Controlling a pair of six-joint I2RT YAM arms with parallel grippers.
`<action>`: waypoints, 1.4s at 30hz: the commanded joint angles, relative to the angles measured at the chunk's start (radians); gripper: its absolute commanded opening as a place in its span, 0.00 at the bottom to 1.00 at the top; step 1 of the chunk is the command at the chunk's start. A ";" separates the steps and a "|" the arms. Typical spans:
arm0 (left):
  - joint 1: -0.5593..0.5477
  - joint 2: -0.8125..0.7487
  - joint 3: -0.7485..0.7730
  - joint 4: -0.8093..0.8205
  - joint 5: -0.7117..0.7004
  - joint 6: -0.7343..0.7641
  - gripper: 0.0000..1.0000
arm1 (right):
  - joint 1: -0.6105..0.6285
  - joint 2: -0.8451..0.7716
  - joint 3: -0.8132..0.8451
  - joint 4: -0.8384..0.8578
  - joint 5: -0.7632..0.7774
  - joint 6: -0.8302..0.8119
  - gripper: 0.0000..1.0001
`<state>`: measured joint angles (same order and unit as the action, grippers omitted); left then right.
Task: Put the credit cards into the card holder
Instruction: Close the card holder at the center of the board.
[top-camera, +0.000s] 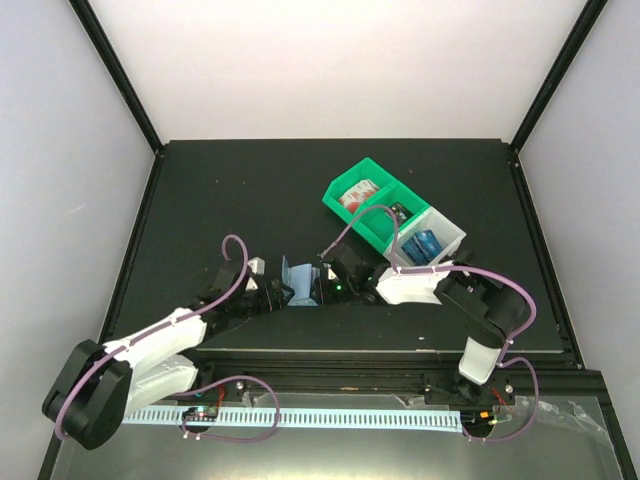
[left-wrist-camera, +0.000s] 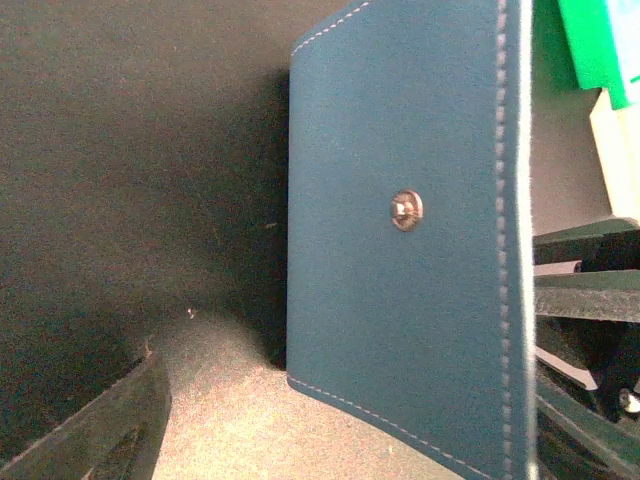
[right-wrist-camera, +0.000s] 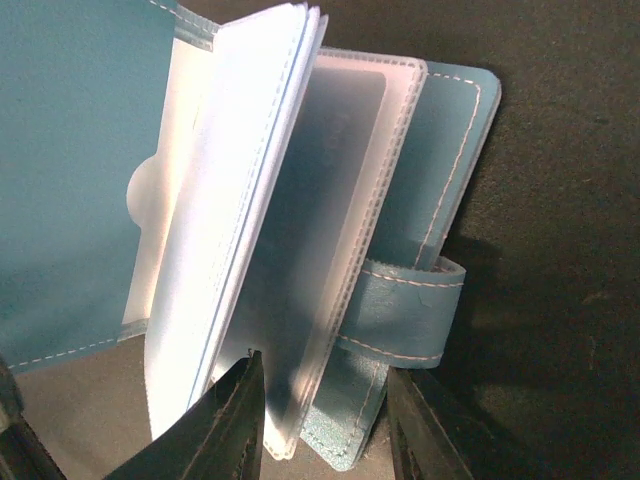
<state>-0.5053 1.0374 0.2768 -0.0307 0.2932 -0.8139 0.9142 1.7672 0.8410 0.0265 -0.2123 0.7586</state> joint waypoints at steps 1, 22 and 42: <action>-0.004 -0.062 0.019 -0.049 -0.029 0.034 0.82 | 0.017 0.032 -0.012 -0.058 0.004 0.012 0.37; -0.004 0.012 0.163 -0.158 -0.127 0.242 0.42 | 0.040 -0.075 0.106 -0.221 0.281 -0.539 0.45; -0.004 0.072 0.299 -0.352 -0.115 0.332 0.20 | 0.023 0.065 0.108 -0.081 0.208 -0.957 0.41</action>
<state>-0.5056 1.1000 0.5350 -0.3332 0.1768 -0.5045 0.9436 1.7836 0.9264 -0.1036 -0.0780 -0.1558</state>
